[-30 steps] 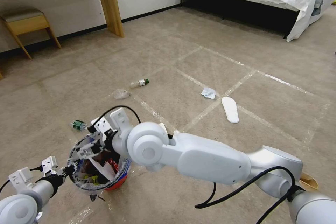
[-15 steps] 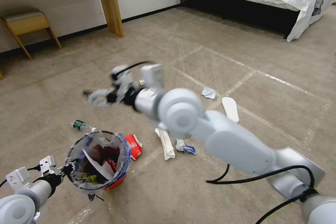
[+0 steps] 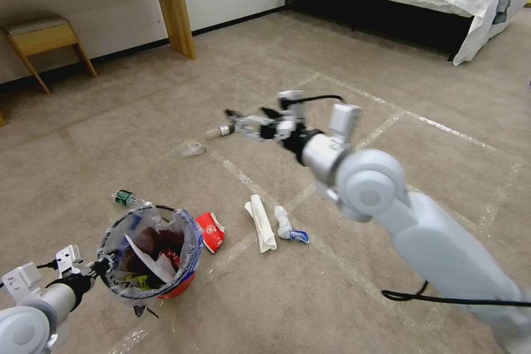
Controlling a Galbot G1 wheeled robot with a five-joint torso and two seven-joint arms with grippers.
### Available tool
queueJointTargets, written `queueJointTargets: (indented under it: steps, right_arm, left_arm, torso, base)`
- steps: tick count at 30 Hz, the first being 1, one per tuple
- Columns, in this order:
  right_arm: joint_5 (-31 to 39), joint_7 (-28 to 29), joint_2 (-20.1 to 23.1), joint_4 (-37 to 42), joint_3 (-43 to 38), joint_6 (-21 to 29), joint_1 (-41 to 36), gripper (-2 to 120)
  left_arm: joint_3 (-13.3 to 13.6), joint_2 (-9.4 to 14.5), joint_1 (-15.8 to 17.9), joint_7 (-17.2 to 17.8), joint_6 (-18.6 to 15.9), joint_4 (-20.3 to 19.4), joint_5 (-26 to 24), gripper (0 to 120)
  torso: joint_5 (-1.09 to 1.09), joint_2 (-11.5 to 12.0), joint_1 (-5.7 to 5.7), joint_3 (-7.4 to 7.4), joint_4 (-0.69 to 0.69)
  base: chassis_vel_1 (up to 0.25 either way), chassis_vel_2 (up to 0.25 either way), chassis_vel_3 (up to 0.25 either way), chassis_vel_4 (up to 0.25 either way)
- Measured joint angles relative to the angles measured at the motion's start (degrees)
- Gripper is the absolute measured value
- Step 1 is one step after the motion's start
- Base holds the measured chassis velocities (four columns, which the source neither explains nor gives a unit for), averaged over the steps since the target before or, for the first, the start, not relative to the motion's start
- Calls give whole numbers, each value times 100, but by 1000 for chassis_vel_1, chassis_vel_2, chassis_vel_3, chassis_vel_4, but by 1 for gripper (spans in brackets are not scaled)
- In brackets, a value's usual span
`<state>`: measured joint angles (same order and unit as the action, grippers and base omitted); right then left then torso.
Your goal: Pick up the trash bin and place the garbage on the floor into it.
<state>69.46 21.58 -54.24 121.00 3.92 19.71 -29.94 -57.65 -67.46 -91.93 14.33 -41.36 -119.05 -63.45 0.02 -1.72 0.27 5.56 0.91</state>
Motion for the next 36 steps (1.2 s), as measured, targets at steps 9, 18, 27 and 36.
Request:
queueJointTargets:
  steps: [9, 18, 27, 36]
  right_arm:
    - [-1118, -676, 317, -54, -776, -1030, -910, 100]
    - [-3049, -1020, 329, -453, -1601, -2797, -2293, 100]
    - [-3924, -960, 174, -782, -2677, -3501, -3271, 100]
    - [-4194, -1027, 169, -687, -3116, -3792, -3889, 100]
  left_arm:
    - [-30, -3, 34, 8, 6, -31, 14, 1]
    - [-264, -89, -145, 36, 25, -200, -22, 1]
    - [-341, -211, -202, 50, 50, -323, 19, 1]
    - [-341, -259, -187, 50, 52, -322, 28, 1]
  torso:
    - [-1, 0, 0, 0, 0]
    - [-1, 0, 0, 0, 0]
    - [-2, 0, 0, 0, 0]
    - [-2, 0, 0, 0, 1]
  base:
    - [0, 0, 0, 0]
    - [0, 0, 0, 0]
    - [0, 0, 0, 0]
    - [0, 0, 0, 0]
